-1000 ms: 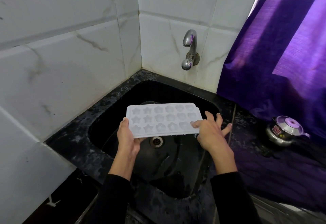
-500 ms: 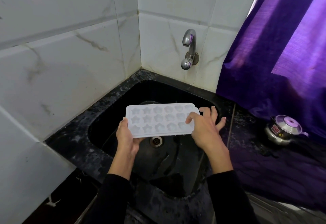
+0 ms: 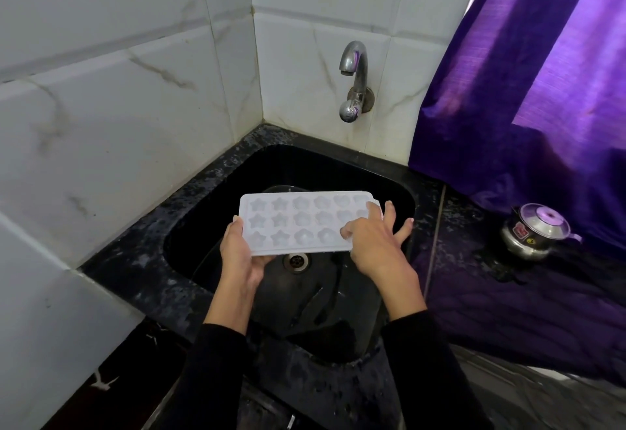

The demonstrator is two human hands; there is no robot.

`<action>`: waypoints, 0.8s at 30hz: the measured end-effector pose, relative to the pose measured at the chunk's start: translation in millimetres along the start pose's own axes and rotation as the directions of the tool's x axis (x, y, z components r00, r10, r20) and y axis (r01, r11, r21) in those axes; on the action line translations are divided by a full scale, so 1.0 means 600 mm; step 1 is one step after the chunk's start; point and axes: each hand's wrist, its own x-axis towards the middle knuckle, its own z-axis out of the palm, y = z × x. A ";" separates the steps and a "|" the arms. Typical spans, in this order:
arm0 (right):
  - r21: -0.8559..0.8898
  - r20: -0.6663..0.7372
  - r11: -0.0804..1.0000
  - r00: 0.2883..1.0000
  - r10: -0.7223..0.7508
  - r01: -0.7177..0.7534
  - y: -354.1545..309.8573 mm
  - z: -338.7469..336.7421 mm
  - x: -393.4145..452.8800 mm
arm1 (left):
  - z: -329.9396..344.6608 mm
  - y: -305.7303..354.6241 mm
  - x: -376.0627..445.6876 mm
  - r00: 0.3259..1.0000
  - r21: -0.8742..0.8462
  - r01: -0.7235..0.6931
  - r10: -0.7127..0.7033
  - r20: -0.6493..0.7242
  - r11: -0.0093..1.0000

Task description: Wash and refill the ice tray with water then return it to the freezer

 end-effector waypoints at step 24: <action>0.128 -0.097 0.990 0.994 -0.052 0.064 0.018 0.004 0.003 | 0.004 -0.001 -0.010 1.000 0.003 0.007 -0.008 0.004 1.000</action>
